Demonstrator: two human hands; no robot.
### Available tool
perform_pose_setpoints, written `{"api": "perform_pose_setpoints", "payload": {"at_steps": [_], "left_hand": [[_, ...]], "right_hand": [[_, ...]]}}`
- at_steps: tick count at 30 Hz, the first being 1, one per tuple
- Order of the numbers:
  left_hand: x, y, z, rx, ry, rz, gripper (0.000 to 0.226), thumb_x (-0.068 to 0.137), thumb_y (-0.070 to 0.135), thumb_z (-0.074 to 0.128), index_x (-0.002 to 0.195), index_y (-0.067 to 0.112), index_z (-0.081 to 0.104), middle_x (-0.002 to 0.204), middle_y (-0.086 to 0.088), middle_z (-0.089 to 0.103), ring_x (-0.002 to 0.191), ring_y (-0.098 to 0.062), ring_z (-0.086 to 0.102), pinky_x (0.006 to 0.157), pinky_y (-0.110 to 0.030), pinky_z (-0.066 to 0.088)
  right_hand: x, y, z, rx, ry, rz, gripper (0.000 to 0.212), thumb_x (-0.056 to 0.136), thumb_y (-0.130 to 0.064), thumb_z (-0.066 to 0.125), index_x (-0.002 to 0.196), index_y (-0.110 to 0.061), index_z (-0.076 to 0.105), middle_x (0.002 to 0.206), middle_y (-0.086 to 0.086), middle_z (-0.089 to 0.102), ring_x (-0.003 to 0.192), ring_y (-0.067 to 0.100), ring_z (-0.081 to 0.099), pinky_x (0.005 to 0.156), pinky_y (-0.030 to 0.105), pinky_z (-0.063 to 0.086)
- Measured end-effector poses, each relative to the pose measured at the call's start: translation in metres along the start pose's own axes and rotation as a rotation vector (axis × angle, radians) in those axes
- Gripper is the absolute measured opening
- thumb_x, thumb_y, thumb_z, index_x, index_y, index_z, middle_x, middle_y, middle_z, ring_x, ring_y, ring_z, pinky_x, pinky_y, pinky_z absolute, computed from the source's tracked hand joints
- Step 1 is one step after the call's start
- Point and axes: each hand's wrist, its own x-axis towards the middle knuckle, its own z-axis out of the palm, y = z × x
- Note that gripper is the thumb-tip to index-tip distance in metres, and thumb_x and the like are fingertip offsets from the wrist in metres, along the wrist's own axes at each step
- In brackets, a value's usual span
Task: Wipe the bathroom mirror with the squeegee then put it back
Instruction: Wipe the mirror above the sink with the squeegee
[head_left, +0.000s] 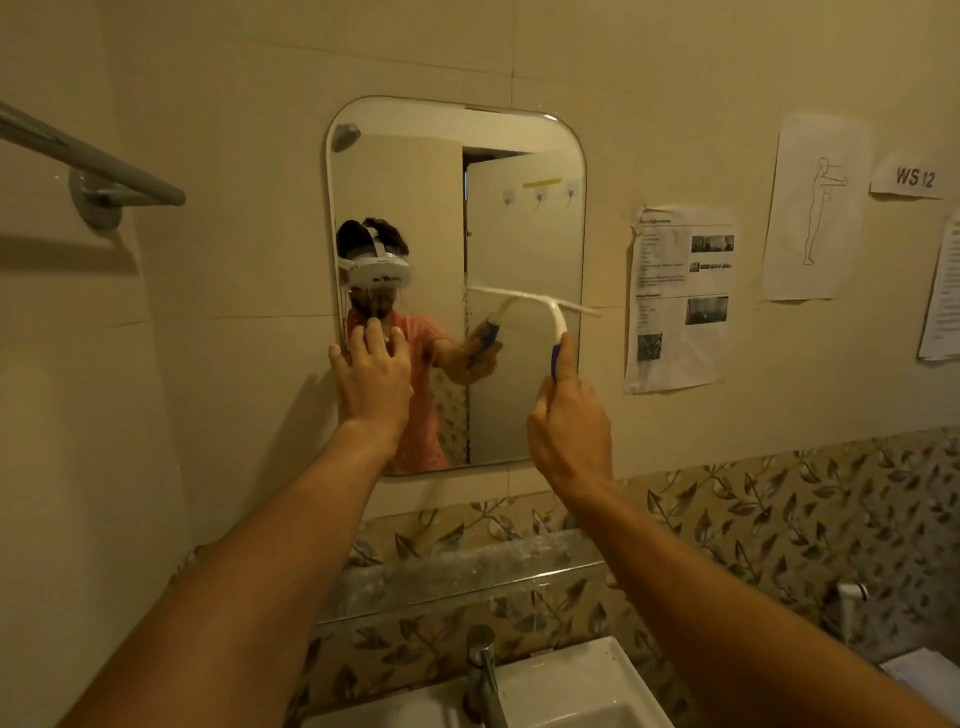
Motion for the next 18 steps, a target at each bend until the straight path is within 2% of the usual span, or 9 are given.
{"api": "perform_pose_setpoints", "payload": {"at_steps": [3,5,7,10,14,18], "left_hand": [[0.002,-0.002,0.005,0.000,0.007,-0.020,0.080,0.085,0.036,0.074,0.152,0.016,0.035,0.150,-0.018,0.037,0.135,-0.037,0.039,0.110,-0.058,0.036],[0.003,0.001,0.005,-0.029,0.013,-0.004,0.077,0.087,0.032,0.073,0.152,0.015,0.036,0.151,-0.019,0.038,0.137,-0.038,0.038,0.110,-0.060,0.034],[0.003,-0.001,0.012,-0.043,0.036,-0.007,0.074,0.087,0.030,0.073,0.151,0.014,0.040,0.150,-0.020,0.040,0.137,-0.039,0.039,0.109,-0.061,0.034],[0.005,-0.005,0.020,-0.043,0.086,-0.007,0.071,0.082,0.029,0.079,0.144,0.012,0.050,0.143,-0.021,0.047,0.131,-0.040,0.045,0.103,-0.062,0.040],[0.006,-0.005,0.025,-0.034,0.096,-0.007,0.076,0.078,0.030,0.083,0.145,0.013,0.051,0.142,-0.020,0.049,0.129,-0.039,0.048,0.102,-0.059,0.042],[0.007,-0.004,0.029,-0.044,0.109,-0.012,0.074,0.080,0.030,0.081,0.145,0.012,0.050,0.143,-0.020,0.049,0.130,-0.039,0.048,0.104,-0.060,0.041]], "right_hand": [[0.033,-0.040,-0.019,0.047,0.025,-0.162,0.063,0.108,-0.025,0.034,0.161,-0.030,0.002,0.079,0.002,0.050,0.061,0.013,0.047,0.051,0.030,0.044],[0.057,-0.070,-0.034,0.041,0.014,-0.253,0.064,0.107,-0.025,0.037,0.161,-0.027,0.003,0.075,-0.001,0.047,0.059,0.011,0.044,0.050,0.023,0.035],[0.079,-0.100,-0.039,0.018,0.004,-0.337,0.066,0.106,-0.025,0.040,0.161,-0.025,0.003,0.075,-0.001,0.048,0.058,0.010,0.045,0.051,0.020,0.033],[0.108,-0.136,-0.031,-0.065,0.017,-0.402,0.075,0.104,-0.021,0.046,0.162,-0.027,-0.001,0.089,0.008,0.054,0.063,0.015,0.049,0.054,0.025,0.037],[0.129,-0.162,-0.018,-0.117,-0.016,-0.380,0.080,0.103,-0.017,0.049,0.161,-0.029,-0.004,0.100,0.011,0.054,0.070,0.017,0.054,0.065,0.035,0.053],[0.124,-0.158,0.001,-0.108,0.013,-0.356,0.084,0.102,-0.018,0.052,0.160,-0.029,-0.007,0.101,0.010,0.051,0.069,0.016,0.052,0.065,0.033,0.051]]}}
